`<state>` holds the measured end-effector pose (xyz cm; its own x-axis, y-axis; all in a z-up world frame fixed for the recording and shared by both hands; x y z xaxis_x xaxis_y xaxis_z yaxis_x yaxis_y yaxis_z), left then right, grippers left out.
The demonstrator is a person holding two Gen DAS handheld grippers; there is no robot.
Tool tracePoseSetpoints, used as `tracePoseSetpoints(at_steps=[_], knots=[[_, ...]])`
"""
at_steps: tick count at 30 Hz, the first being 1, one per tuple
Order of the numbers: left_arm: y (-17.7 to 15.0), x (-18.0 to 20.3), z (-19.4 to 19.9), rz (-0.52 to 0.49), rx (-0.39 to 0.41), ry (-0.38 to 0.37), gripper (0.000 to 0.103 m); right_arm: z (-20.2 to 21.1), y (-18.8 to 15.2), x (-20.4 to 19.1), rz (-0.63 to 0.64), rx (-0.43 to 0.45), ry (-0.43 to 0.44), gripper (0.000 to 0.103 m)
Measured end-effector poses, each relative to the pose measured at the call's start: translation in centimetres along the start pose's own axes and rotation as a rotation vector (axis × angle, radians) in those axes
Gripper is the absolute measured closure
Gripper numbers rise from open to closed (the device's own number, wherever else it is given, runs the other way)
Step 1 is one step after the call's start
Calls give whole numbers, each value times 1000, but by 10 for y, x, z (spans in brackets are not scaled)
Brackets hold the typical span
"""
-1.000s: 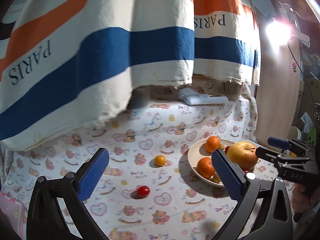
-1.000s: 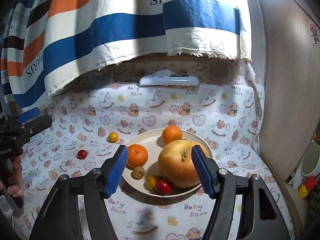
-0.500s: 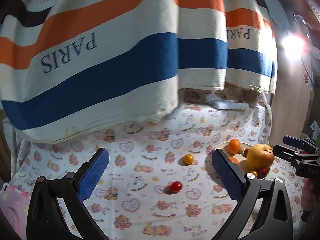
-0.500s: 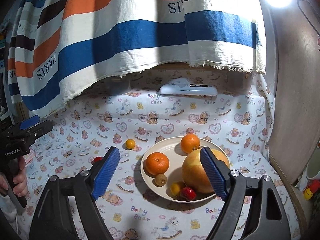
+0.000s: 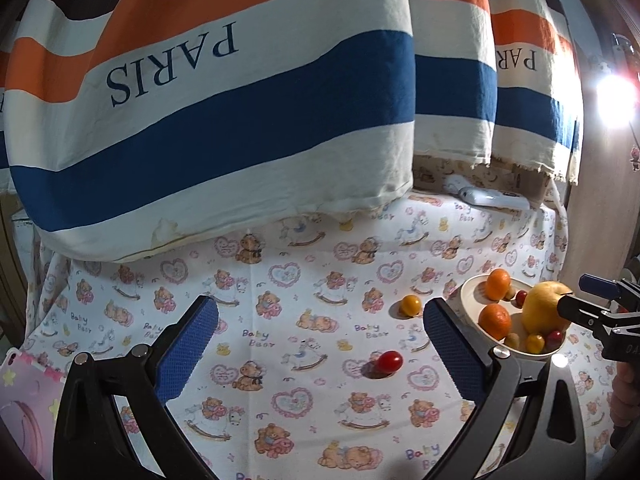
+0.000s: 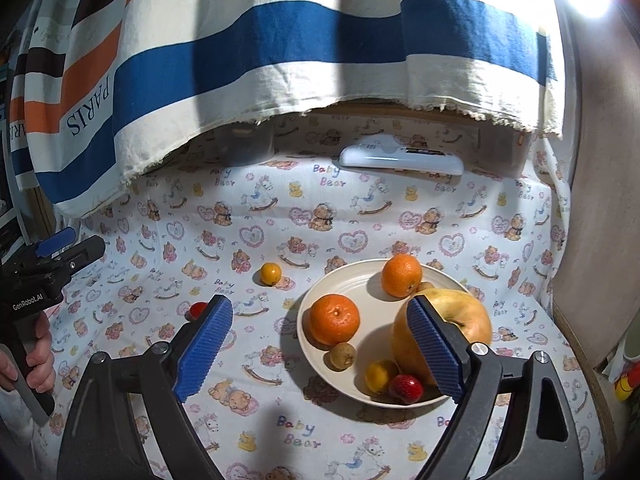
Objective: Organize fruits
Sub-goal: 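Close right gripper on the red cherry tomato while left tool approaches the yellow fruit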
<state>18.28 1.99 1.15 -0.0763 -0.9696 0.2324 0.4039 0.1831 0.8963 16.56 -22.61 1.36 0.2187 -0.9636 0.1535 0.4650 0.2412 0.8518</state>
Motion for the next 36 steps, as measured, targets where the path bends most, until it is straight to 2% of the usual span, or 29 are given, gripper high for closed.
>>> tracePoseSetpoints(at_steps=[3,6,14,17,24,26,28,35,36], knots=[[0,-6,-4,7,-14,18,1,-8,4,-10,12,-9,18,12],[-2,-17,-9,36,-48,61,1,-21,4,-21,21,-28,37,2],[-7,-40,-22,116,-131,101,1,-59,7,-63,60,-80,131,1],[-6,-46,-23,129,-130,114,1,-80,6,-85,92,-135,180,1],[2,-65,-20,176,-118,154,1,-114,3,-113,116,-214,204,2],[6,-71,-17,197,-108,157,1,-120,1,-116,100,-234,222,10],[9,-75,-14,206,-94,169,1,-128,-1,-119,90,-251,235,13],[9,-74,-16,184,-93,181,1,-148,-7,-131,87,-306,295,46],[8,-73,-17,179,-95,183,1,-149,-8,-132,93,-310,299,47]])
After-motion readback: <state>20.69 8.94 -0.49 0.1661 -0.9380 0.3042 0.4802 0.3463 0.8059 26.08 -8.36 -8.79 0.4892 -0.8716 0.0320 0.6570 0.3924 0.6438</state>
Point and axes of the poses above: each gripper's, at about its wrist camera, not at the fingertips, and z roughly against the way its jaws point, x to its right, y to its top, the point moved 7 cm from there along -z, roughly the way its jaws point, and after that the axes turned 12 degrees about z, right-handed, at the moved point
